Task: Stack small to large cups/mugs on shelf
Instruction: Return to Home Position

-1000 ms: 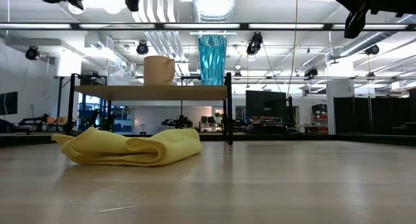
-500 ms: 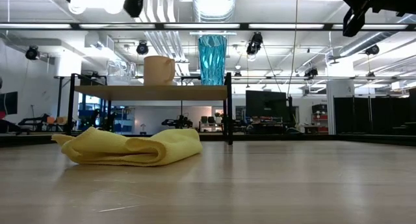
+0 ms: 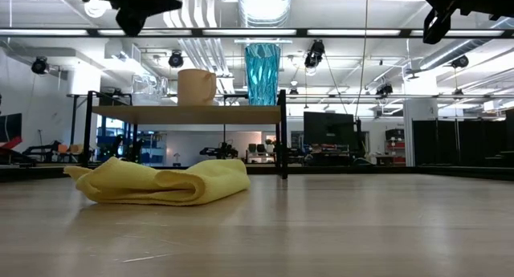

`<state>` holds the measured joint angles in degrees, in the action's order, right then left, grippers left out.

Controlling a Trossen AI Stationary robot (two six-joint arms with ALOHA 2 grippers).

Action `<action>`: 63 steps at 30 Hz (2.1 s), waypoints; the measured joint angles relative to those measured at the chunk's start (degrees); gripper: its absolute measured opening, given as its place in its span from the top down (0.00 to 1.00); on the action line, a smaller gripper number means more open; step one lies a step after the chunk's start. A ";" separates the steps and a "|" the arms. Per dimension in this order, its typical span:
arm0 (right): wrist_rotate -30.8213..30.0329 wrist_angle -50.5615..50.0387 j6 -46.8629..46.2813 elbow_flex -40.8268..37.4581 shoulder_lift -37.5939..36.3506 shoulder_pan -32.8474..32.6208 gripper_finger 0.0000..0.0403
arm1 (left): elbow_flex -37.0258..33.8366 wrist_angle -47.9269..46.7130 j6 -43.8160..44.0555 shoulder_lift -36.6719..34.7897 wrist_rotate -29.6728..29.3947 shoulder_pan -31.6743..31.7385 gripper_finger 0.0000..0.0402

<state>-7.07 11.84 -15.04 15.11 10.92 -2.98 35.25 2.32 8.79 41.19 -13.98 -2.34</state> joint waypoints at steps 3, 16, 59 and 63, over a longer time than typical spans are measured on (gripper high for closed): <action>0.00 0.00 -0.19 0.00 0.00 0.00 0.98 | -2.60 1.15 1.37 -0.41 -6.81 -4.58 0.77; 1.95 0.00 -1.48 0.00 0.00 0.00 0.98 | -14.56 1.17 -0.16 -17.20 -11.24 -7.51 0.77; 9.30 -7.09 -5.09 -1.91 -0.08 -0.02 0.98 | -34.85 1.08 2.85 -38.60 -1.07 -7.51 0.77; 9.81 -4.91 -7.41 -5.17 -1.67 -0.02 0.98 | -34.87 1.12 2.85 -38.38 -1.11 -7.51 0.77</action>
<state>2.74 6.93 -22.45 9.94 9.25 -3.01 0.38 3.44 11.64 2.81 -15.09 -9.85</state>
